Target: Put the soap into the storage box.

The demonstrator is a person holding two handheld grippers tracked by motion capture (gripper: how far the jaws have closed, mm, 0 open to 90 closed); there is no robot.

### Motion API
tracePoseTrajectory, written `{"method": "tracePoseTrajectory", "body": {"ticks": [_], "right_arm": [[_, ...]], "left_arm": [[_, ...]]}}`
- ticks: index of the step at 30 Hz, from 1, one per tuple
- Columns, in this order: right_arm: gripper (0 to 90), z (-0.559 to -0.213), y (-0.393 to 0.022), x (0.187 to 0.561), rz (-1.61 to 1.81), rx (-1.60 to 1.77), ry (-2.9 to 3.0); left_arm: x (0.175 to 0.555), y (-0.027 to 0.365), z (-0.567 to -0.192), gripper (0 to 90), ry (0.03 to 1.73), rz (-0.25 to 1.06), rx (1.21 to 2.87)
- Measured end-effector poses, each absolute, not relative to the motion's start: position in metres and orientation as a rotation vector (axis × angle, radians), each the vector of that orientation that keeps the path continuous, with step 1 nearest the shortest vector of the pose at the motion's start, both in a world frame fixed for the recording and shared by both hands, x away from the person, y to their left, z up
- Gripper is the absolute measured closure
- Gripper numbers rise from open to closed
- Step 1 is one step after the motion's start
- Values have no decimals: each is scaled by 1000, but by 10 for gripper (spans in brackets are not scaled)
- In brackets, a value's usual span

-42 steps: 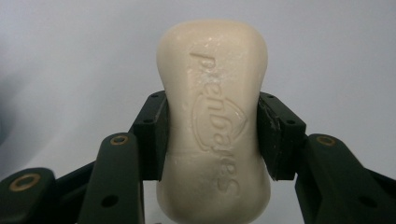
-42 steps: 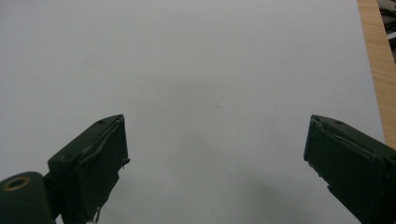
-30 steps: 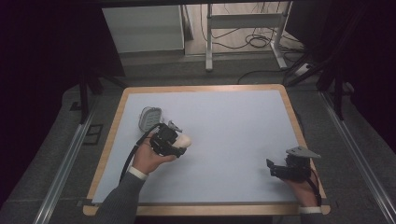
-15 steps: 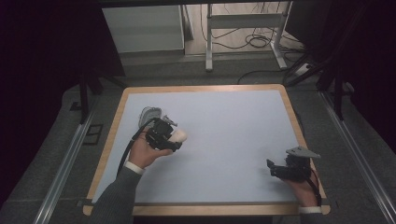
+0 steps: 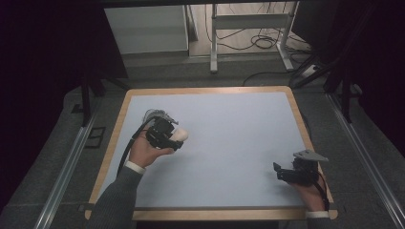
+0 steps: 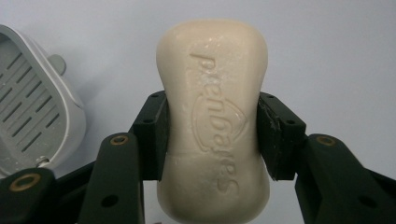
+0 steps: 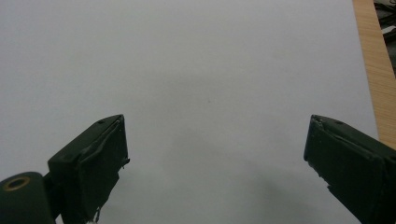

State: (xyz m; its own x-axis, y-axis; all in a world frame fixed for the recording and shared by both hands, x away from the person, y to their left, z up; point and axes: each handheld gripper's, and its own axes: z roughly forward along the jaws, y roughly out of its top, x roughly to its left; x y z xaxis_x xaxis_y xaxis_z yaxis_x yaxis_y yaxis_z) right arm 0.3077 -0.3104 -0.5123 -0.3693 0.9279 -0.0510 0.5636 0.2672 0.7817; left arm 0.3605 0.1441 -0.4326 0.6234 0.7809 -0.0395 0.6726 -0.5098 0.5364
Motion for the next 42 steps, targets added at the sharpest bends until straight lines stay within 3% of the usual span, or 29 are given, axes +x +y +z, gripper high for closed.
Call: {"method": "tracePoseTrajectory", "body": {"ticks": [42], "right_arm": [[61,-514,-311,308,918,1344,2034]], "left_arm": [[403,190,-421,499,1313,344,2267]]}}
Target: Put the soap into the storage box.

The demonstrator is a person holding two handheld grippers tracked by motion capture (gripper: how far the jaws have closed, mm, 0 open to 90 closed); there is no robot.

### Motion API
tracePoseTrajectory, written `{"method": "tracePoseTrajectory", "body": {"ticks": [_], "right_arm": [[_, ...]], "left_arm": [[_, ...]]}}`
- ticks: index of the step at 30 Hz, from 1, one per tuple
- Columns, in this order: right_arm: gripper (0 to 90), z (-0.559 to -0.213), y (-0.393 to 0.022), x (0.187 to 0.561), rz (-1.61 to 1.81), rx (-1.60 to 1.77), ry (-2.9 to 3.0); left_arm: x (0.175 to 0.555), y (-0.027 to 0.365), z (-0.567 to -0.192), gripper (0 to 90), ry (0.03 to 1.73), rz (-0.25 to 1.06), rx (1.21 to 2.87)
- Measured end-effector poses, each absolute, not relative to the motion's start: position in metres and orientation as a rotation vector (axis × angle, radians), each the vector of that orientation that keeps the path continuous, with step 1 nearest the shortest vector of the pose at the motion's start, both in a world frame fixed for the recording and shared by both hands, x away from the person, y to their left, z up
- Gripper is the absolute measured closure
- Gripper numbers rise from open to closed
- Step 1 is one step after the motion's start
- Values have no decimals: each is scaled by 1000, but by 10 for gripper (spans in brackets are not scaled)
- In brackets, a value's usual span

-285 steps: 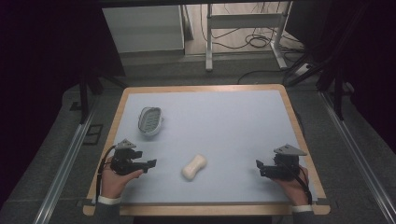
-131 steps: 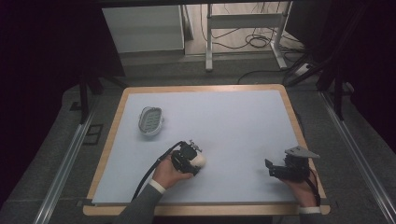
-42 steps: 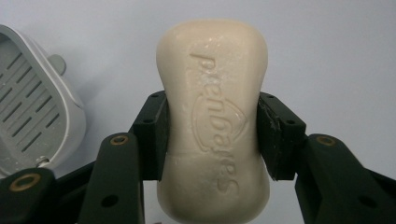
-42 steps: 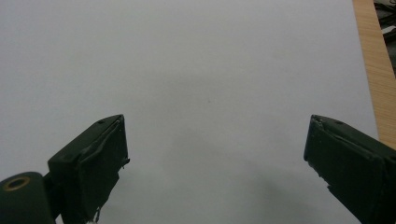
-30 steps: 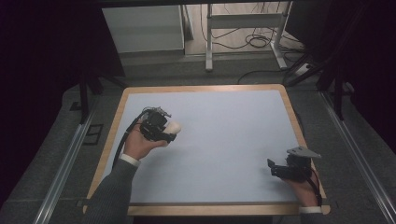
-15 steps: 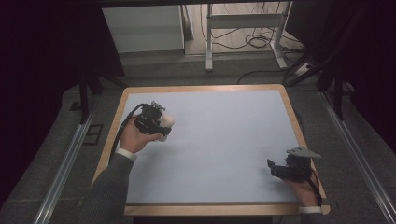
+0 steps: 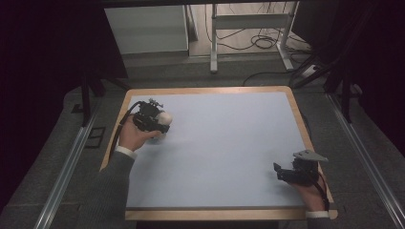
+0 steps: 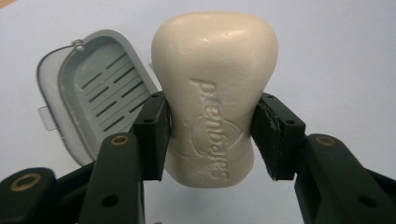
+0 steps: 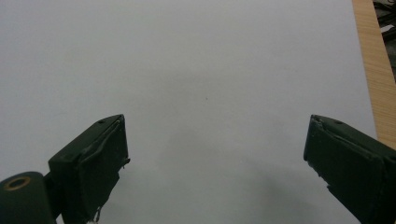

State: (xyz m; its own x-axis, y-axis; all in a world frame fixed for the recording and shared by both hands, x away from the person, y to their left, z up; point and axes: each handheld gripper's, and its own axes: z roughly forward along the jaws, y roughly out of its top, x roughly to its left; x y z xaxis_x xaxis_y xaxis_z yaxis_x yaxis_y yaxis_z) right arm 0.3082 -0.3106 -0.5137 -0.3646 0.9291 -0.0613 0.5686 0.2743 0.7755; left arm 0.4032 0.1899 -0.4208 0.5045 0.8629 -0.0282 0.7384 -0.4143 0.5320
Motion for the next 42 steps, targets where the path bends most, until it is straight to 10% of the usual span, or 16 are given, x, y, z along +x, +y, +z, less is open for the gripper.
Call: {"method": "tracePoseTrajectory", "body": {"ticks": [37,42], "right_arm": [[61,-516,-313,309,910,1351,2034],[60,-516,-314,309,907,1349,2034]], "left_arm": [[459,206,-467,495,1566,377,2271],[457,205,-466,392,1562,380,2234]]}}
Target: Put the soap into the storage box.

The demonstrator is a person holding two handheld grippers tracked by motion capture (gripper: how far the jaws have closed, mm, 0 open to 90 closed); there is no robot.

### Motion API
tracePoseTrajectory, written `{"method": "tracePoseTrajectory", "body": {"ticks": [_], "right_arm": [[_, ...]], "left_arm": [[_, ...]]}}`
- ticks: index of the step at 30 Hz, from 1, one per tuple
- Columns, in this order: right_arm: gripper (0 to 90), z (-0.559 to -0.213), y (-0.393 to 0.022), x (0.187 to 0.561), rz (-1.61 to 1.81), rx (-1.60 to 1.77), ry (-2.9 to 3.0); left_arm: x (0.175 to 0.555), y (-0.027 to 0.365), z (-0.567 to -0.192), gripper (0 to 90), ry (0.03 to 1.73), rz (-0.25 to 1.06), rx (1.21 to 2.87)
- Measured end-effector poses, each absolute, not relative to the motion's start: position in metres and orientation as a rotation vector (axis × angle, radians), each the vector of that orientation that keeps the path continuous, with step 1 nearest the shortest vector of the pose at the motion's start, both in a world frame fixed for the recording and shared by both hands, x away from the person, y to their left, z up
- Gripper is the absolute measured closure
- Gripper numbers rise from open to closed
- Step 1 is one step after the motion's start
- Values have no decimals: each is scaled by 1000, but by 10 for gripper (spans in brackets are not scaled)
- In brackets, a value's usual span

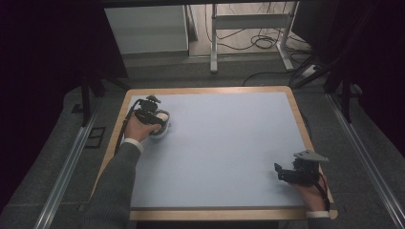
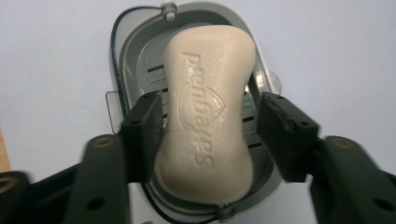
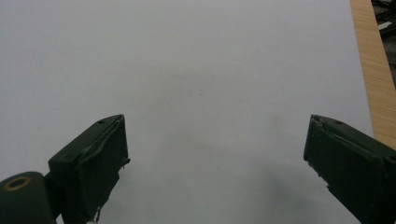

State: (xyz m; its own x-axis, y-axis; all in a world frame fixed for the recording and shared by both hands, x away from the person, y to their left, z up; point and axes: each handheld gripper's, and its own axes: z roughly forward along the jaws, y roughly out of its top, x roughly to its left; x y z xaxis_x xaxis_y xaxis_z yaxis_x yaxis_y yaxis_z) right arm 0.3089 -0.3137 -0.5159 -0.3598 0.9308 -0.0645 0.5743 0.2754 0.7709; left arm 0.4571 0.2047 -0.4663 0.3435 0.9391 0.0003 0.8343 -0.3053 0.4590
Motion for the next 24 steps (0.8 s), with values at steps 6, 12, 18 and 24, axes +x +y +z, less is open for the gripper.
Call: {"method": "tracePoseTrajectory", "body": {"ticks": [6,12,18,24], "right_arm": [[60,-516,-313,309,909,1346,2036],[60,-516,-313,309,907,1346,2036],[60,-515,-312,309,908,1342,2036],[61,-515,-311,308,908,1342,2035]], "left_arm": [[446,200,-453,322,1494,385,2196],[427,195,-440,296,1391,381,2169],[400,189,-439,268,1293,368,2154],[370,187,-449,260,1212,354,2139]]}}
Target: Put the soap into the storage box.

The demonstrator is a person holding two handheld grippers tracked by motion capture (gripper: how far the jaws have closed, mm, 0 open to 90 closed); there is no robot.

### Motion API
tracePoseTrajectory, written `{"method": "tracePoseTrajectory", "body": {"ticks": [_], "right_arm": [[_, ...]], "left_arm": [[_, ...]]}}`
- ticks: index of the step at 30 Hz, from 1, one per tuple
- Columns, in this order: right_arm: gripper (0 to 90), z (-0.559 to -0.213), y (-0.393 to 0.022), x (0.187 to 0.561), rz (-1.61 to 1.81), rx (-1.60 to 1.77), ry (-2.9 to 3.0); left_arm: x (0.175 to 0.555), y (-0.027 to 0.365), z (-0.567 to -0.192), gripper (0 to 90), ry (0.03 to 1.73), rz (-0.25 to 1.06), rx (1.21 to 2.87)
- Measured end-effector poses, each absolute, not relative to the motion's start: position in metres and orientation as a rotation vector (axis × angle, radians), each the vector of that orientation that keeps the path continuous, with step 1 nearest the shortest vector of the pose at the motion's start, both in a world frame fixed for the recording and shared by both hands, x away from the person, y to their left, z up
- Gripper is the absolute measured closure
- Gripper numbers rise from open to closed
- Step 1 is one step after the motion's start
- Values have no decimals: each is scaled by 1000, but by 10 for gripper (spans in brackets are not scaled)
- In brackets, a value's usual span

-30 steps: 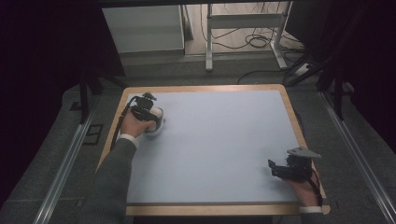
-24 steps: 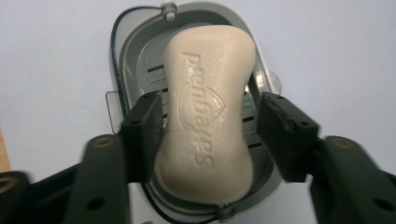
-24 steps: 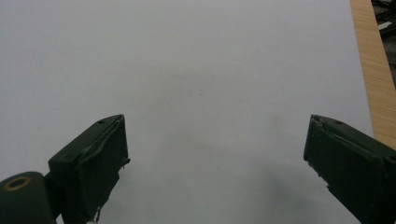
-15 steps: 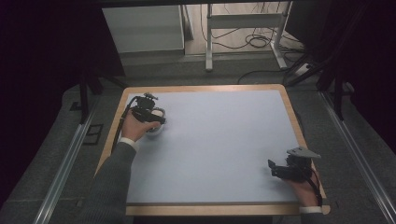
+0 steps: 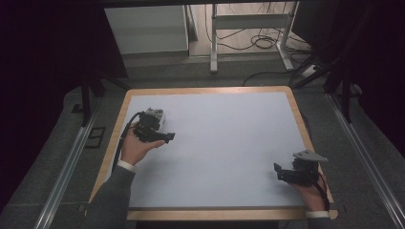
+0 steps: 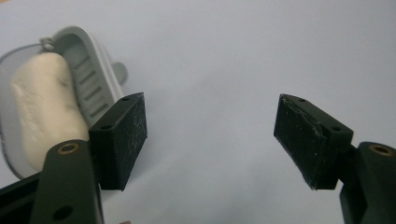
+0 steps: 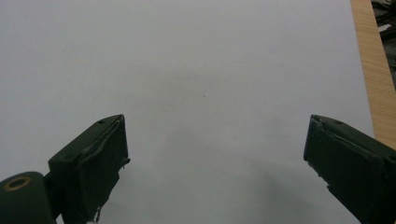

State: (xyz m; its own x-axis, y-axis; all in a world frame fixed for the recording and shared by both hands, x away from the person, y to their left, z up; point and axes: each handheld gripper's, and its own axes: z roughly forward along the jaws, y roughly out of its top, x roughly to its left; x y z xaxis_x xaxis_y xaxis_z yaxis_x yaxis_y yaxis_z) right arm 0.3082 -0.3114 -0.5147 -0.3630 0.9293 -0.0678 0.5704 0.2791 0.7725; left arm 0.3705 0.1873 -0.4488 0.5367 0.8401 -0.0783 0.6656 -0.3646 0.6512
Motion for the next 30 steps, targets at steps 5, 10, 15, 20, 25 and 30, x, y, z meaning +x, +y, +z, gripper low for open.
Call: {"method": "tracePoseTrajectory", "body": {"ticks": [5,10,15,20,25,30], "right_arm": [[60,-515,-312,308,906,1341,2035],[60,-515,-311,308,905,1338,2036],[61,-515,-310,308,902,1334,2038],[60,-515,-310,308,899,1332,2038],[60,-514,-310,308,898,1329,2038],[61,-515,-310,308,893,1326,2039]], "left_arm": [[347,189,-460,260,1166,351,2126],[325,189,-476,257,1151,344,2117],[309,188,-492,256,1159,311,2107],[297,188,-505,255,1172,285,2087],[290,190,-517,252,1201,272,2066],[288,191,-522,248,1209,264,2076]]}}
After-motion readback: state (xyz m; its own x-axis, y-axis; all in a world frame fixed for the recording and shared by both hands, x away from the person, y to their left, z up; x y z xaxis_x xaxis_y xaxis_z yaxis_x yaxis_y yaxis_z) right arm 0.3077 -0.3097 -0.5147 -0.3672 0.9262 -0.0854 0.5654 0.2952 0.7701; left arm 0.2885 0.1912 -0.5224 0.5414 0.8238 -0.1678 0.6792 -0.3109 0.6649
